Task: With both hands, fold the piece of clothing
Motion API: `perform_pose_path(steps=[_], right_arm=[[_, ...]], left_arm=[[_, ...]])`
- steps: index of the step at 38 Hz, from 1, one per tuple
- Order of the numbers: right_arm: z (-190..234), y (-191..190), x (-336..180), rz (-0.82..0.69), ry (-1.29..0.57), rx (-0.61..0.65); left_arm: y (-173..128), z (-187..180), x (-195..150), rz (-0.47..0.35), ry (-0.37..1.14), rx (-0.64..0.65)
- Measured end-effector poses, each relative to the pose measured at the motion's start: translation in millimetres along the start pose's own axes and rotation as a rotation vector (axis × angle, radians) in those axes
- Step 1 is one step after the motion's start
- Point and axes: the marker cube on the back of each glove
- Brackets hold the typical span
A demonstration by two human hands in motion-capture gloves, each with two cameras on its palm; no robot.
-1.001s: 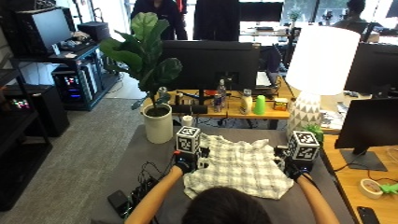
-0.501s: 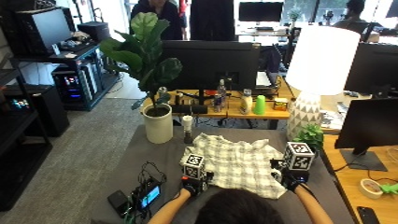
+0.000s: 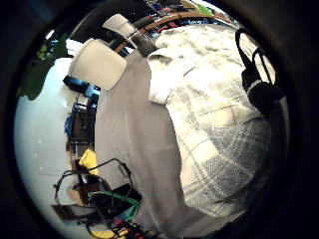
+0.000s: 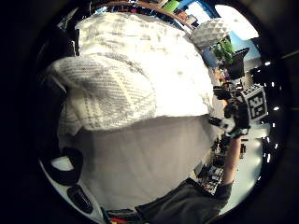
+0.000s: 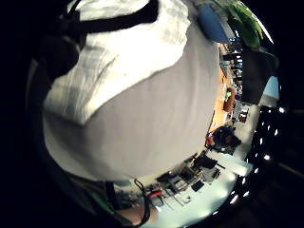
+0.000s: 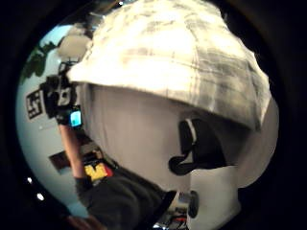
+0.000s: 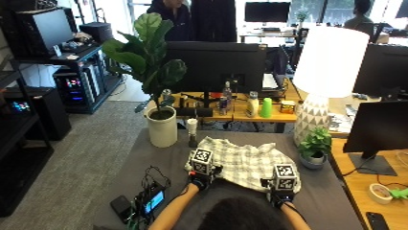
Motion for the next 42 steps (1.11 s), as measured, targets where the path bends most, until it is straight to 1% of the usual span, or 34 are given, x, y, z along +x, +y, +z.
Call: perform_pose_path(steps=[3,5,7,9,12,13,16,18,22,25,27,29,31,33,35,37,40,42], right_arm=[[6.4,-16.4,8.4,0.033,0.025,0.102],[-0.7,-18.5,11.8,0.039,0.014,0.147],[-10.8,-16.8,14.4,0.036,-0.006,0.166],[-21.0,-8.7,15.4,0.028,-0.013,0.149],[-34.2,9.8,15.0,0.001,0.004,0.104],[-37.6,16.4,14.6,-0.012,0.009,0.088],[-48.3,44.1,11.7,-0.066,0.012,0.018],[-58.4,66.7,8.7,-0.112,0.012,-0.037],[-88.8,102.2,5.8,-0.175,0.043,-0.118],[-120.5,109.3,7.6,-0.171,0.093,-0.138],[-141.1,101.5,8.8,-0.144,0.131,-0.131],[-155.5,81.2,10.2,-0.096,0.172,-0.114],[-163.0,46.3,10.8,-0.028,0.219,-0.097],[-161.9,1.9,10.6,0.042,0.259,-0.078],[-153.1,-39.4,10.3,0.096,0.279,-0.046],[-148.5,-63.0,5.8,0.131,0.275,0.012],[-157.0,-63.1,-9.3,0.167,0.233,0.129],[-155.4,-61.4,-14.1,0.185,0.198,0.172]], left_arm=[[-4.9,8.3,-4.7,0.005,0.01,-0.027],[-18.3,25.6,-13.2,0.01,0.014,-0.029],[-29.6,40.1,-21.5,0.019,0.013,-0.02],[-23.3,36.0,-24.1,0.013,-0.012,-0.014],[1.1,17.8,-24.3,-0.024,-0.1,-0.004],[6.4,17.4,-24.0,-0.007,-0.108,-0.012],[23.3,22.6,-19.7,0.13,-0.062,-0.072],[41.9,16.3,-16.3,0.192,-0.05,-0.108],[73.2,-13.7,-12.3,0.26,-0.046,-0.155],[73.6,-36.3,-12.8,0.279,-0.052,-0.155],[65.0,-51.8,-13.0,0.259,-0.066,-0.152],[45.7,-61.6,-13.6,0.217,-0.09,-0.151],[8.2,-59.5,-16.0,0.155,-0.136,-0.144],[-35.5,-50.0,-19.0,0.082,-0.199,-0.137],[-64.3,-44.8,-18.7,0.019,-0.249,-0.124],[-74.4,-48.3,-15.2,-0.026,-0.284,-0.099],[-79.1,-45.8,-17.8,-0.102,-0.362,-0.112],[-84.0,-37.3,-21.9,-0.144,-0.403,-0.111]])
